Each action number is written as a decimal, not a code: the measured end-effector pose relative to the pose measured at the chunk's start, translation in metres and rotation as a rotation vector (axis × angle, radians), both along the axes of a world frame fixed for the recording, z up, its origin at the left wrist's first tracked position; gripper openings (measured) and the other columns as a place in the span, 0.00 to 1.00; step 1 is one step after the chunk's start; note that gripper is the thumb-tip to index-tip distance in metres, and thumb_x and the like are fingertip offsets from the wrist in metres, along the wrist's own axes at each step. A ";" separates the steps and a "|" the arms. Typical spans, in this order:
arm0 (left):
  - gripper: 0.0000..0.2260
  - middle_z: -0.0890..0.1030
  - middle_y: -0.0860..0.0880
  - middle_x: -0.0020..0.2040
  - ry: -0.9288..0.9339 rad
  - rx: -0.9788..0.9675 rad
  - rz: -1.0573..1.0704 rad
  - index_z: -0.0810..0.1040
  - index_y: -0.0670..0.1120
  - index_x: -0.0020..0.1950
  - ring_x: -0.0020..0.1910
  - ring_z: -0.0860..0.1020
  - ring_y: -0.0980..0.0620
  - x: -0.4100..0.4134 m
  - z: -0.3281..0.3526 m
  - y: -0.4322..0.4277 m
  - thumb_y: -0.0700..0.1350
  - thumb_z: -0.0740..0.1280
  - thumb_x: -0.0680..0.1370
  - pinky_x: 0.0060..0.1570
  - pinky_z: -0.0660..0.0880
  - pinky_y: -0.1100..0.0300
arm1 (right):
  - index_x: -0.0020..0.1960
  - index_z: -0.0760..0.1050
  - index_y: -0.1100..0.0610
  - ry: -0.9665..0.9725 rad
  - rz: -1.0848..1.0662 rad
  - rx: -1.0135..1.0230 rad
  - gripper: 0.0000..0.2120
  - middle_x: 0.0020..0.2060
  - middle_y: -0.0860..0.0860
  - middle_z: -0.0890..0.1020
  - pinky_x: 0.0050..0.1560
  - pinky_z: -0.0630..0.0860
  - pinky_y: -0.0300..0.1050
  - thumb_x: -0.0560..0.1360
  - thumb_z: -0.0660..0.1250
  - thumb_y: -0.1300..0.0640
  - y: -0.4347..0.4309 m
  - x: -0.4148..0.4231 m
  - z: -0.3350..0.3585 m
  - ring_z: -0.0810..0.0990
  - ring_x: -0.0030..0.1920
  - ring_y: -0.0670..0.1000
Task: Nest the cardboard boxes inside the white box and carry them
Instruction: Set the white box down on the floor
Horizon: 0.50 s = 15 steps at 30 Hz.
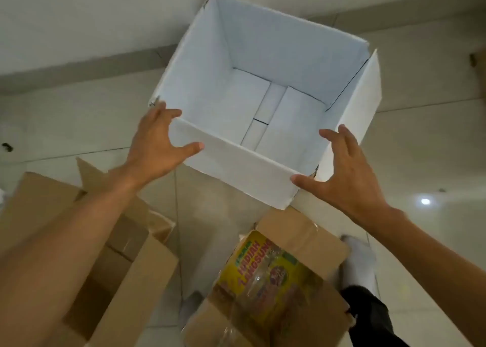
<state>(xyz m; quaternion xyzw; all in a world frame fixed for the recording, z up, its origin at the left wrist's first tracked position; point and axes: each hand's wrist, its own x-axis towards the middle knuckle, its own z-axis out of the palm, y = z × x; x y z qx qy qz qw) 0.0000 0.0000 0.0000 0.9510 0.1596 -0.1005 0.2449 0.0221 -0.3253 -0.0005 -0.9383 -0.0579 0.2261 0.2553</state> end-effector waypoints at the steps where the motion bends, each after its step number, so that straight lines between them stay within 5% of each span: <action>1: 0.37 0.56 0.46 0.77 -0.012 0.041 -0.017 0.65 0.50 0.70 0.75 0.54 0.47 0.007 -0.011 0.000 0.62 0.73 0.66 0.71 0.56 0.50 | 0.73 0.51 0.45 -0.019 0.013 -0.029 0.48 0.77 0.54 0.48 0.72 0.57 0.63 0.61 0.68 0.30 0.000 0.004 -0.010 0.50 0.76 0.59; 9: 0.43 0.54 0.45 0.77 0.052 0.263 -0.254 0.66 0.49 0.70 0.76 0.47 0.48 0.051 -0.062 0.019 0.75 0.61 0.65 0.72 0.44 0.42 | 0.76 0.42 0.47 0.004 -0.012 -0.183 0.57 0.75 0.57 0.33 0.71 0.38 0.66 0.57 0.61 0.23 0.020 0.018 -0.061 0.37 0.76 0.61; 12: 0.42 0.64 0.45 0.74 0.088 0.322 -0.257 0.74 0.48 0.64 0.75 0.54 0.47 0.049 -0.070 0.023 0.78 0.55 0.64 0.72 0.44 0.44 | 0.76 0.41 0.49 -0.020 -0.023 -0.177 0.57 0.75 0.58 0.32 0.71 0.37 0.63 0.56 0.56 0.23 0.023 0.019 -0.067 0.35 0.75 0.60; 15: 0.39 0.76 0.46 0.58 -0.011 0.358 -0.241 0.77 0.47 0.53 0.65 0.68 0.44 0.039 -0.075 0.017 0.78 0.53 0.64 0.69 0.53 0.41 | 0.77 0.41 0.51 0.004 -0.025 -0.134 0.59 0.74 0.56 0.31 0.73 0.41 0.61 0.57 0.63 0.26 0.021 0.025 -0.069 0.37 0.76 0.60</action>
